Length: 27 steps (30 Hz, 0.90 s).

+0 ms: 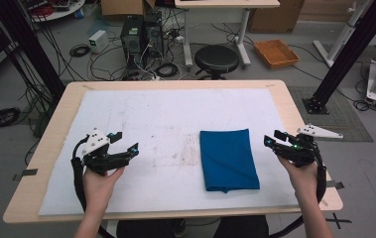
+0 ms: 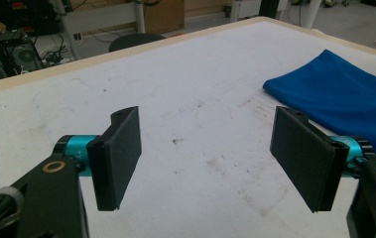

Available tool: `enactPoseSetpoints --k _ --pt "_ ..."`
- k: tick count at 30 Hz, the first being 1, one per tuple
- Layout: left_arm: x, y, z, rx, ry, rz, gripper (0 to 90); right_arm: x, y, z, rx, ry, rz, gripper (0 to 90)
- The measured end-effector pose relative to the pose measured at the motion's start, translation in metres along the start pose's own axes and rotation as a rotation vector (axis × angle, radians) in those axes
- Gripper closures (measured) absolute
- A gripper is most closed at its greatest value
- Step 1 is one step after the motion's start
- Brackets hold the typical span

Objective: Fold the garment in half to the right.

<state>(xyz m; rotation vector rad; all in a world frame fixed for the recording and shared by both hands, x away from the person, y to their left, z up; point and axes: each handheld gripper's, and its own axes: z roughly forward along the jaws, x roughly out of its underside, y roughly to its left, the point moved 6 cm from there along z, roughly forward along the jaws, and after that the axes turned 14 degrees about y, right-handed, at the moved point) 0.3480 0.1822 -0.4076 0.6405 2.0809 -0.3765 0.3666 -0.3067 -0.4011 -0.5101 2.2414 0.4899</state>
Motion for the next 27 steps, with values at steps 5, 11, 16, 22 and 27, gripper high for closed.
enactPoseSetpoints --k 5,11,16,22,27 --pt "0.0005 -0.0005 -0.0001 0.004 0.002 -0.001 28.1 0.0004 -0.0011 0.0012 -0.001 0.004 0.003 45.4" --pt "0.0014 -0.0001 -0.0007 0.005 0.005 -0.001 28.2 0.0004 -0.0024 0.0022 -0.002 0.006 0.007 44.6" --pt "0.0014 0.0002 -0.0013 0.004 0.001 -0.003 28.1 0.0007 -0.0031 0.0027 -0.006 0.004 0.018 42.3" --pt "0.0014 0.0005 -0.0007 0.003 0.002 0.000 28.2 0.0012 -0.0044 0.0030 -0.005 0.003 0.022 40.9" --pt "0.0019 0.0011 -0.0001 0.001 -0.001 -0.008 28.1 0.0017 -0.0069 0.0034 -0.001 -0.001 0.036 36.9"
